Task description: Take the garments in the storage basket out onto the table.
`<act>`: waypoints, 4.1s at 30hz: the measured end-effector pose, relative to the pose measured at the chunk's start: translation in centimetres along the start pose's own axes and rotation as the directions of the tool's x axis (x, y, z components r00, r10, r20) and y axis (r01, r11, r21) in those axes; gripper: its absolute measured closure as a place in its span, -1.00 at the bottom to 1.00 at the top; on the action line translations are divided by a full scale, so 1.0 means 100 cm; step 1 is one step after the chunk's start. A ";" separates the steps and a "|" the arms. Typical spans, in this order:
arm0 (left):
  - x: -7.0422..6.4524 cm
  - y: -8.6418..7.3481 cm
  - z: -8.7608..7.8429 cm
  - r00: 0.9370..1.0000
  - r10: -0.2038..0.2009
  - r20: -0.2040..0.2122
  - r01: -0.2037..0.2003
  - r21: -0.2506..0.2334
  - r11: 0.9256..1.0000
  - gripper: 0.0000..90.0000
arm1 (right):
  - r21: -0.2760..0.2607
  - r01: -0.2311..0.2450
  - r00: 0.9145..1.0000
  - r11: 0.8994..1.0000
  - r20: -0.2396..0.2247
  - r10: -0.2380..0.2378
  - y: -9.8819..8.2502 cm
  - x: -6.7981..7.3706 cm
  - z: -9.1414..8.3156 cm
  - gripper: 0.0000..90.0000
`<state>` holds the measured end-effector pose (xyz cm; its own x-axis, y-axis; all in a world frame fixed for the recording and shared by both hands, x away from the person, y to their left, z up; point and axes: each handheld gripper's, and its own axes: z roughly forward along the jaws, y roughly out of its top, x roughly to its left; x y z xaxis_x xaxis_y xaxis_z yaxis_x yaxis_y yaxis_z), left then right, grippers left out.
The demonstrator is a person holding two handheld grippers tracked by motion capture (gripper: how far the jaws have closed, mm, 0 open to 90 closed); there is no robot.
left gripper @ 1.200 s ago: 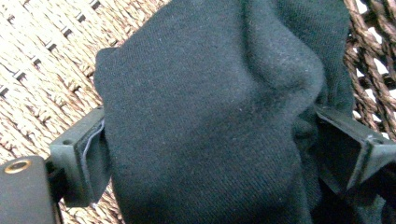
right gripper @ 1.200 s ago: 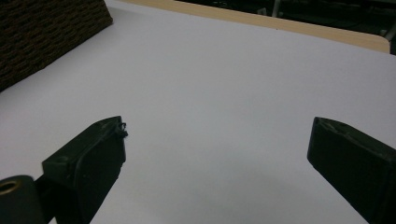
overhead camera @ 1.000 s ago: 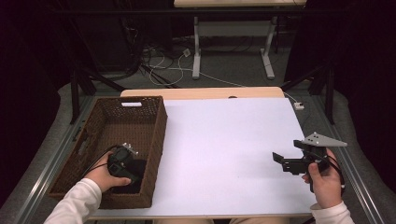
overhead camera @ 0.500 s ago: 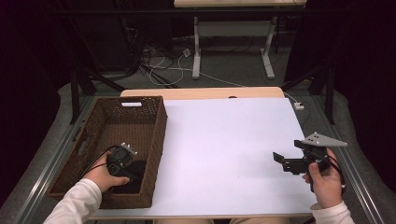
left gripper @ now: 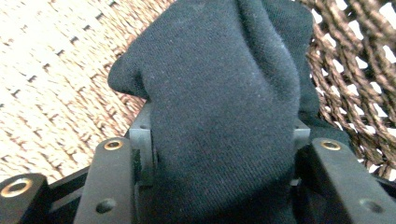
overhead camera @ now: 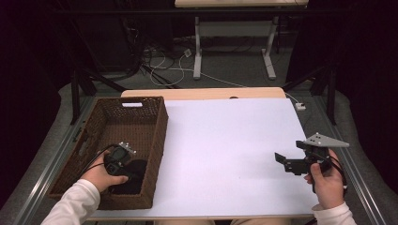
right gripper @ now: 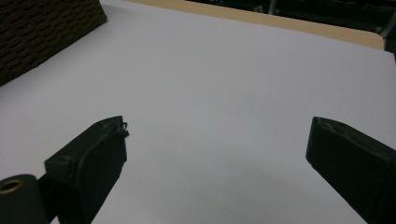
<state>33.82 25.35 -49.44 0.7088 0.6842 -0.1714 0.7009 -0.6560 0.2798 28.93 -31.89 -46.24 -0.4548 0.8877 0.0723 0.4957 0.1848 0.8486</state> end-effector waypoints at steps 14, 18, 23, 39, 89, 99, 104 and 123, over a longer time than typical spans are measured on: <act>0.014 -0.001 -0.043 0.995 -0.031 -0.093 0.023 -0.087 0.996 0.07 | 0.000 -0.005 1.000 1.000 0.002 0.005 0.000 -0.001 0.000 -0.89; 0.016 -0.001 -0.053 0.993 -0.049 -0.109 0.038 -0.095 0.995 0.07 | 0.000 -0.004 1.000 1.000 0.003 0.004 -0.001 -0.001 0.000 -0.89; 0.018 -0.002 -0.065 0.990 -0.062 -0.125 0.046 -0.125 0.991 0.06 | 0.004 -0.004 1.000 1.000 0.002 0.004 -0.001 -0.001 0.000 -0.89; 0.019 -0.004 -0.111 0.970 -0.158 -0.185 0.116 -0.216 0.970 0.06 | 0.005 -0.006 1.000 1.000 0.003 0.006 -0.001 0.000 0.001 -0.89; -0.019 0.059 -0.125 0.956 -0.247 -0.156 0.167 -0.402 0.900 0.05 | 0.003 -0.008 1.000 1.000 0.004 0.008 -0.003 -0.001 0.002 -0.89; -0.038 0.092 -0.118 0.976 -0.174 -0.129 0.108 -0.407 0.907 0.05 | 0.004 -0.011 1.000 1.000 0.006 0.011 -0.003 -0.002 0.002 -0.89; -0.047 0.108 -0.110 0.984 -0.138 -0.112 0.081 -0.410 0.908 0.05 | 0.002 -0.011 1.000 1.000 0.004 0.011 -0.003 -0.002 0.002 -0.89; -0.076 0.150 -0.081 0.995 -0.045 -0.089 0.008 -0.381 0.924 0.05 | 0.003 -0.013 1.000 1.000 0.002 0.013 -0.003 -0.003 0.001 -0.89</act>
<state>38.31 12.90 -36.28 0.6665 0.7389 -0.0988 0.6233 -0.4797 0.6176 29.01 -32.21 -46.58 -0.4468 0.8908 0.0824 0.5035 0.1743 0.8462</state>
